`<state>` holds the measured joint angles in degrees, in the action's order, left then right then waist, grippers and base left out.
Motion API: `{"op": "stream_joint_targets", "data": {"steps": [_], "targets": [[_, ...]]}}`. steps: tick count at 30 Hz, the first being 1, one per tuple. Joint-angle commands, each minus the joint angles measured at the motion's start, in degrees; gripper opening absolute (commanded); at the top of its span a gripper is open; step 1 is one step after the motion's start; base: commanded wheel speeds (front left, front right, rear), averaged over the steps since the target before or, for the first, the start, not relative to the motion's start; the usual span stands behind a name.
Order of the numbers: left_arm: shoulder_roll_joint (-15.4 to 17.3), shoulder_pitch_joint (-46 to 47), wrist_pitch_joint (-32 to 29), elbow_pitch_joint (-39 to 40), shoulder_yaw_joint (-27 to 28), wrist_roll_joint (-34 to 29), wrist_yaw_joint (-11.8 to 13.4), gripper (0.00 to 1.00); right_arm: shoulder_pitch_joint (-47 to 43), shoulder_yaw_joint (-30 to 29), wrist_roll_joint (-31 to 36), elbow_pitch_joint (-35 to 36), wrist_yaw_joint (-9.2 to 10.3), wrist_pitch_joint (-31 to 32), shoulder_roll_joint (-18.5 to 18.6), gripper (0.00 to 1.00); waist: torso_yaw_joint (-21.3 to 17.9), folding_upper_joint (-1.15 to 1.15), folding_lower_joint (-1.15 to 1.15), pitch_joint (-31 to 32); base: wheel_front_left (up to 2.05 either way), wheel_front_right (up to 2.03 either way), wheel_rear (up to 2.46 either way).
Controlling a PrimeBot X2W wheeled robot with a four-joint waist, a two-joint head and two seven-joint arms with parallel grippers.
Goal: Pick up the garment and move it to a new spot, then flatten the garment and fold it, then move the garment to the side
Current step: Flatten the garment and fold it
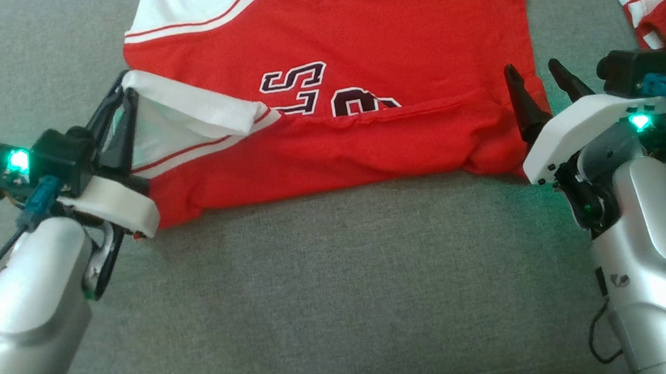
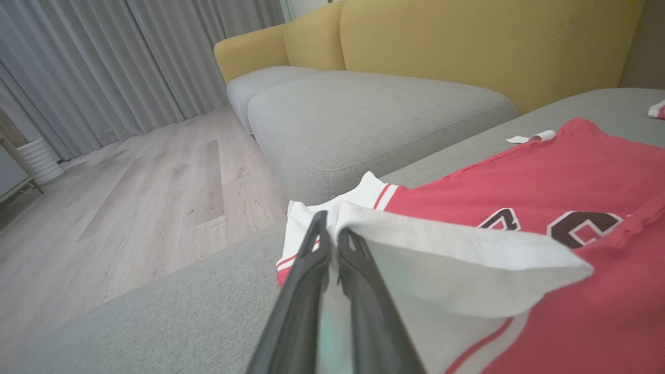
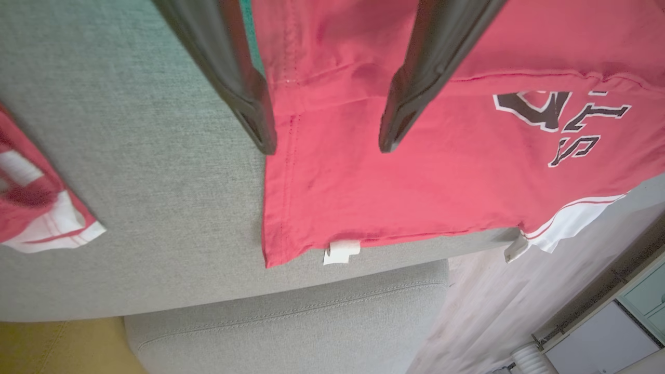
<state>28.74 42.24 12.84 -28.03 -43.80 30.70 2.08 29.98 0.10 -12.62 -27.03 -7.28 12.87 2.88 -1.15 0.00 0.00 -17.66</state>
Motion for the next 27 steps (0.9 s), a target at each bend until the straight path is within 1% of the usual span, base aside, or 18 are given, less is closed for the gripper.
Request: {"op": "stream_joint_targets", "data": {"steps": [1, 4, 9, 15, 19, 23, 27], "targets": [[1.6, 2.4, 0.7, 0.8, 2.9, 0.0, -0.1, 1.00, 1.2, 1.5, -0.1, 1.6, -0.21, -0.7, 0.1, 1.00, 0.0, 0.00, 0.00, 0.3, 0.00, 0.00, 0.00], [1.0, 1.3, 1.4, 0.5, 3.2, 0.2, -0.1, 1.00, 0.0, 1.6, 0.4, 2.5, -0.21, -1.8, 0.0, 1.00, 0.0, 0.00, 0.00, 1.0, 0.00, 0.00, 0.00], [0.6, -3.4, 1.9, 3.4, 5.1, 1.8, 1.3, 1.00, -4.5, 1.2, 0.9, 7.1, -0.21, -2.8, 0.4, 1.00, 0.2, 0.00, 0.00, 2.7, 0.00, 0.00, 0.00], [1.1, -13.6, 2.1, 10.1, 8.2, 6.0, 4.7, 1.00, -12.8, -1.1, 1.9, 16.0, -0.21, -3.6, 0.3, 1.00, 0.7, 0.00, 0.00, 4.8, 0.00, 0.00, 0.00], [0.5, -20.5, 0.5, 14.7, 9.0, 9.6, 7.6, 1.00, -18.4, -2.7, 3.2, 21.5, -0.21, -4.2, 0.1, 1.00, 1.2, 0.00, 0.00, 5.9, 0.00, 0.00, 0.00], [-1.1, -25.4, -2.1, 17.8, 9.4, 13.4, 9.8, 1.00, -22.7, -2.7, 1.6, 24.7, -0.21, -4.5, 0.0, 1.00, 1.3, 0.00, 0.00, 6.5, 0.00, 0.00, 0.00], [-2.5, -28.0, -4.1, 18.1, 10.5, 16.9, 11.9, 1.00, -24.7, -2.0, 0.2, 26.0, -0.21, -4.6, 0.0, 1.00, 0.8, 0.00, 0.00, 6.3, 0.00, 0.00, 0.00]]}}
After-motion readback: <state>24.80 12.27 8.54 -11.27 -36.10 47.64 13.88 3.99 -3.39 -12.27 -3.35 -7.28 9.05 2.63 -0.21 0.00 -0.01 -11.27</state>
